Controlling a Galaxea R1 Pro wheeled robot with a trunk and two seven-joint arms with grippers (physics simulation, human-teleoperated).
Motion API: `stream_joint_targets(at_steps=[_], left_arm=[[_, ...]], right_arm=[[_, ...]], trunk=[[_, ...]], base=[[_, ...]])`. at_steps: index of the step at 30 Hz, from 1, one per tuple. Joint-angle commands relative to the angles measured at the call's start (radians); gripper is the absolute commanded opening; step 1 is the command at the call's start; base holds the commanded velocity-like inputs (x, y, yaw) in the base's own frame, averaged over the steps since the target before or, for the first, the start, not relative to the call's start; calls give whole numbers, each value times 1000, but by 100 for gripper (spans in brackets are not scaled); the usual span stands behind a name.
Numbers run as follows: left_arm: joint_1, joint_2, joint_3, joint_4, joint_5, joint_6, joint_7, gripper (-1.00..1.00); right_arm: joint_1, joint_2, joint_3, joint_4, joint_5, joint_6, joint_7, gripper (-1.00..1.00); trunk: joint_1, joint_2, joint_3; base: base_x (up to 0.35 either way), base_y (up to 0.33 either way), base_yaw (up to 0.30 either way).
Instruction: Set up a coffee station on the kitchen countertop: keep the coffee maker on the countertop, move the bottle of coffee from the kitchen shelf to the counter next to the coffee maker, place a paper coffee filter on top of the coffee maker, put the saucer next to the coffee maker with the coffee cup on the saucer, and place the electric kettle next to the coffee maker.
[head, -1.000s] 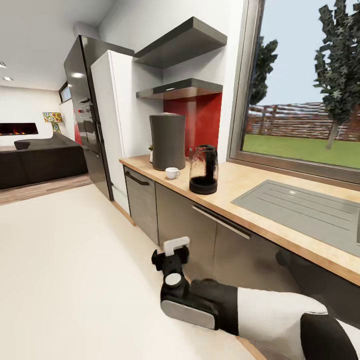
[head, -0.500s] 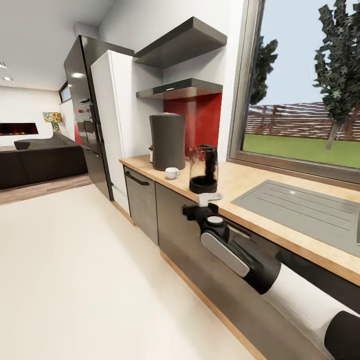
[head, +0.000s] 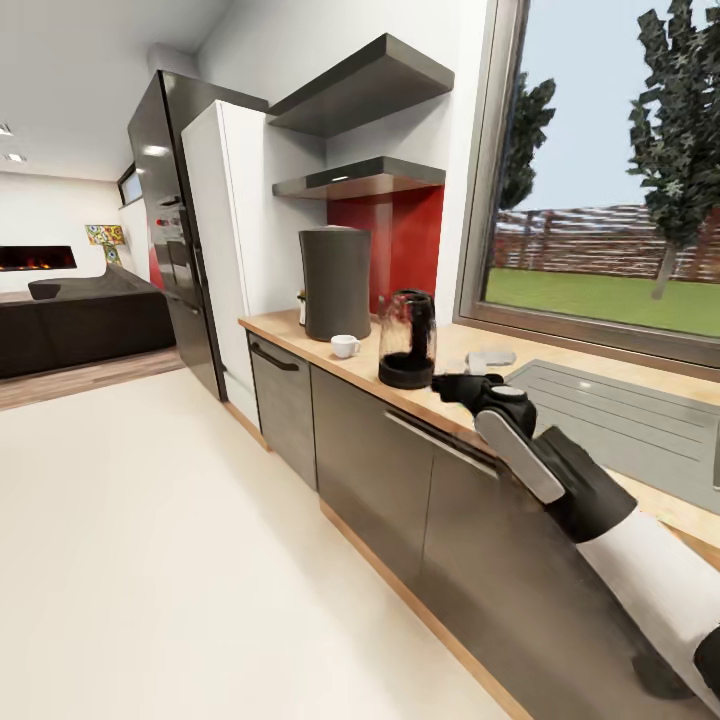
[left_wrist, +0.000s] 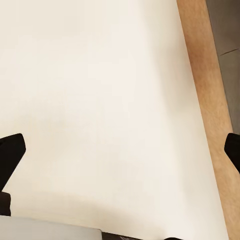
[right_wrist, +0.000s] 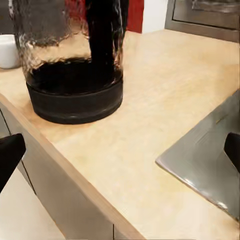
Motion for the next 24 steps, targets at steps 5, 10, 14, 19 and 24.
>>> stream_joint_targets(at_steps=[5, 10, 14, 19, 24], left_arm=[[-1, -1, 8, 2, -8, -6, -3, 100], [-1, -1, 8, 2, -8, -6, -4, 100], [-1, -1, 8, 2, -8, -6, -4, 100], [-1, 0, 10, 2, -8, -6, -4, 100], [-1, 0, 9, 2, -8, -6, -4, 100]], right_arm=[[-59, -151, -15, 0, -12, 7, 97, 100], [-97, -249, -19, 10, -11, 10, 205, 100], [-106, -290, -20, 38, -9, 11, 319, 100], [-124, -300, -44, 85, 51, 11, 401, 100], [-140, -301, -60, 161, 142, 10, 537, 100]], trunk=[[0, -1, -1], [0, -1, -1], [0, -1, -1], [0, -1, -1], [0, -1, -1]], base=[[0, 0, 0], [0, 0, 0], [0, 0, 0], [0, 0, 0], [0, -6, 0]])
